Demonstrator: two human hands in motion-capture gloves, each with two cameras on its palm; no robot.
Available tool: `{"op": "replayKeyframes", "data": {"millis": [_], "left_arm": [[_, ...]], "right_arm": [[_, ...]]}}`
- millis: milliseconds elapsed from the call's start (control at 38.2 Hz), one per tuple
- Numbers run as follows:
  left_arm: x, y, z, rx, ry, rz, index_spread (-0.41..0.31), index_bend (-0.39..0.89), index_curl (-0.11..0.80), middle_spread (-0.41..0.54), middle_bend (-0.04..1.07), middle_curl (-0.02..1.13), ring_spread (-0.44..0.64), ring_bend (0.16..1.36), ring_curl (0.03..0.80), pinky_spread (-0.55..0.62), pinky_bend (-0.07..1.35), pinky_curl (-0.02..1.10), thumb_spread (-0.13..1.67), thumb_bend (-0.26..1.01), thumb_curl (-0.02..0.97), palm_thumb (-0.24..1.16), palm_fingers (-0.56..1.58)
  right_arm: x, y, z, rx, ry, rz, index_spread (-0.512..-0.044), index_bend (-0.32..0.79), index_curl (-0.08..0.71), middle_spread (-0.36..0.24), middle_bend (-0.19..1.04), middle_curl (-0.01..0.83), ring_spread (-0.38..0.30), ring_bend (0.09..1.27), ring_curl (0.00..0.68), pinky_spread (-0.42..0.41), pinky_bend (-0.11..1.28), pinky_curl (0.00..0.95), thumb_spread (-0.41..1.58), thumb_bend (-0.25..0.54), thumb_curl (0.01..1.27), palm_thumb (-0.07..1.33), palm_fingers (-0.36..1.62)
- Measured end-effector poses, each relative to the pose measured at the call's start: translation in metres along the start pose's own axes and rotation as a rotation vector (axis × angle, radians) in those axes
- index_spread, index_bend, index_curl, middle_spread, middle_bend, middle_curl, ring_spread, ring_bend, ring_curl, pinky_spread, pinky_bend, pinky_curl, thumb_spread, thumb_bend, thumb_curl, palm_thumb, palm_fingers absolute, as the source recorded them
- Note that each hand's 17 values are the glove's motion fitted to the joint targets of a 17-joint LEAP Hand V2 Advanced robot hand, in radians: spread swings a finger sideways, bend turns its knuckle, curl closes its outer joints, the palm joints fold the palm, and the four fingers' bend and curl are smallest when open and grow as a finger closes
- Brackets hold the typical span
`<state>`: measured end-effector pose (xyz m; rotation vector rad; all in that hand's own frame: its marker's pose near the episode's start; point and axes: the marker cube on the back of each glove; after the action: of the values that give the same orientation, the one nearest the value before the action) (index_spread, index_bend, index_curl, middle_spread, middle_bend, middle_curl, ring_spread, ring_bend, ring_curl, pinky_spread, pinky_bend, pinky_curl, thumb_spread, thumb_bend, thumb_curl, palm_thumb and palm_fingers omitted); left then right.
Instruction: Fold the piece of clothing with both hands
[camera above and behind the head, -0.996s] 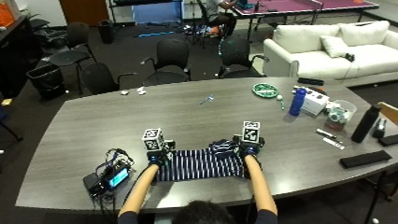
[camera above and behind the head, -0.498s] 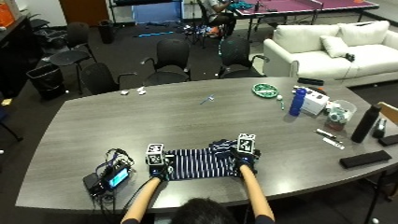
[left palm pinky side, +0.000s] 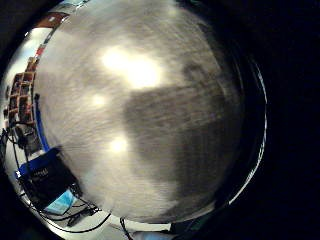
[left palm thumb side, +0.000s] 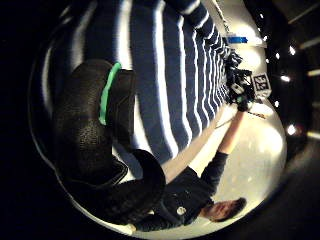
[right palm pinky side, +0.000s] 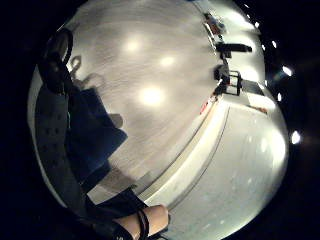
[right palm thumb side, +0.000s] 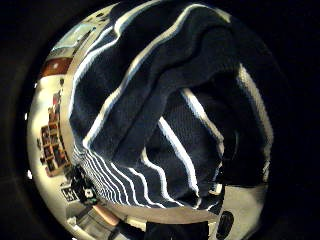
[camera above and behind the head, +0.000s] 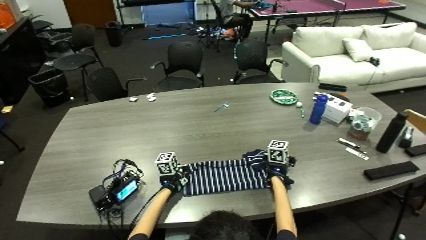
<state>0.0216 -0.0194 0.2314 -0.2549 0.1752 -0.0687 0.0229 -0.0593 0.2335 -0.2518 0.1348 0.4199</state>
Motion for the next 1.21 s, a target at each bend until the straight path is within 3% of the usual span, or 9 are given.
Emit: {"op": "replayKeyframes", "data": {"millis": [236, 341, 446, 550, 734, 917, 996, 1074, 1205], "left_arm": [[0.003, 0.000, 0.000, -0.020, 0.023, 0.011, -0.061, 0.15, 0.371, 0.208, 0.18, 0.26, 0.36, 0.52, 0.348, 0.36, 0.33, 0.38, 1.36, 0.02, 0.277, 0.21, 0.08], [0.007, 0.006, -0.009, -0.028, 0.073, 0.107, -0.061, 0.15, 0.363, 0.202, 0.18, 0.27, 0.36, 0.53, 0.343, 0.36, 0.33, 0.38, 1.36, 0.02, 0.275, 0.22, 0.08], [0.000, 0.009, -0.027, 0.043, 0.060, 0.062, -0.055, 0.15, 0.359, 0.198, 0.18, 0.27, 0.36, 0.53, 0.337, 0.35, 0.33, 0.38, 1.36, 0.01, 0.270, 0.23, 0.09], [-0.009, 0.015, -0.045, 0.135, 0.045, 0.000, -0.052, 0.16, 0.357, 0.195, 0.17, 0.27, 0.36, 0.53, 0.334, 0.34, 0.33, 0.37, 1.37, 0.00, 0.268, 0.23, 0.11], [-0.019, 0.036, -0.074, 0.206, 0.104, 0.008, -0.045, 0.18, 0.363, 0.192, 0.16, 0.27, 0.34, 0.54, 0.328, 0.32, 0.33, 0.37, 1.38, -0.01, 0.265, 0.23, 0.15], [-0.053, 0.062, -0.105, 0.331, 0.100, -0.109, -0.039, 0.19, 0.374, 0.177, 0.17, 0.28, 0.30, 0.55, 0.325, 0.28, 0.32, 0.36, 1.39, 0.00, 0.265, 0.26, 0.23], [-0.069, 0.046, -0.100, 0.374, 0.157, -0.050, -0.038, 0.19, 0.381, 0.172, 0.17, 0.28, 0.29, 0.54, 0.322, 0.27, 0.31, 0.36, 1.40, 0.00, 0.264, 0.26, 0.25], [-0.083, 0.037, -0.096, 0.407, 0.192, -0.008, -0.037, 0.19, 0.386, 0.170, 0.16, 0.28, 0.28, 0.54, 0.322, 0.26, 0.31, 0.36, 1.40, -0.01, 0.264, 0.27, 0.26], [-0.084, 0.060, -0.110, 0.427, 0.202, -0.017, -0.037, 0.19, 0.392, 0.164, 0.16, 0.28, 0.27, 0.54, 0.320, 0.25, 0.29, 0.36, 1.40, 0.00, 0.263, 0.27, 0.27]], "right_arm": [[0.067, -0.008, -0.023, 0.068, -0.024, 0.173, -0.254, 0.15, 0.295, -0.193, 0.31, 0.469, -0.235, 0.46, 0.423, -0.346, 0.67, 0.374, 0.64, -0.006, 0.64, 0.98, 1.18], [0.068, -0.001, -0.051, 0.090, -0.074, 0.166, -0.257, 0.15, 0.306, -0.199, 0.31, 0.476, -0.241, 0.45, 0.425, -0.351, 0.65, 0.374, 0.57, -0.021, 0.66, 0.99, 1.18], [0.045, -0.012, -0.081, 0.146, -0.081, 0.135, -0.259, 0.15, 0.319, -0.205, 0.31, 0.481, -0.245, 0.44, 0.427, -0.350, 0.64, 0.374, 0.52, -0.024, 0.67, 1.01, 1.19], [0.005, 0.007, -0.121, 0.222, -0.045, 0.067, -0.260, 0.14, 0.326, -0.217, 0.31, 0.487, -0.248, 0.43, 0.429, -0.348, 0.63, 0.376, 0.48, -0.030, 0.68, 1.01, 1.19], [-0.114, 0.069, -0.163, 0.277, 0.006, -0.132, -0.259, 0.13, 0.336, -0.217, 0.30, 0.495, -0.247, 0.43, 0.438, -0.349, 0.62, 0.379, 0.43, -0.032, 0.70, 1.01, 1.18], [-0.272, 0.143, -0.115, 0.028, 0.098, -0.446, -0.250, 0.08, 0.307, -0.199, 0.19, 0.471, -0.246, 0.48, 0.456, -0.345, 0.70, 0.406, 0.48, -0.045, 0.70, 0.95, 1.13], [-0.312, 0.163, -0.091, -0.051, 0.111, -0.497, -0.239, -0.04, 0.250, -0.168, 0.13, 0.444, -0.239, 0.54, 0.468, -0.353, 0.81, 0.430, 0.69, -0.051, 0.66, 0.87, 1.05], [-0.337, 0.175, -0.085, -0.068, 0.070, -0.561, -0.236, -0.03, 0.217, -0.149, 0.14, 0.436, -0.222, 0.57, 0.474, -0.339, 0.84, 0.436, 0.83, -0.052, 0.62, 0.79, 0.98], [-0.349, 0.162, -0.100, 0.012, -0.017, -0.630, -0.230, 0.05, 0.203, -0.133, 0.17, 0.431, -0.200, 0.55, 0.464, -0.317, 0.80, 0.422, 0.99, -0.026, 0.57, 0.75, 0.99]]}}
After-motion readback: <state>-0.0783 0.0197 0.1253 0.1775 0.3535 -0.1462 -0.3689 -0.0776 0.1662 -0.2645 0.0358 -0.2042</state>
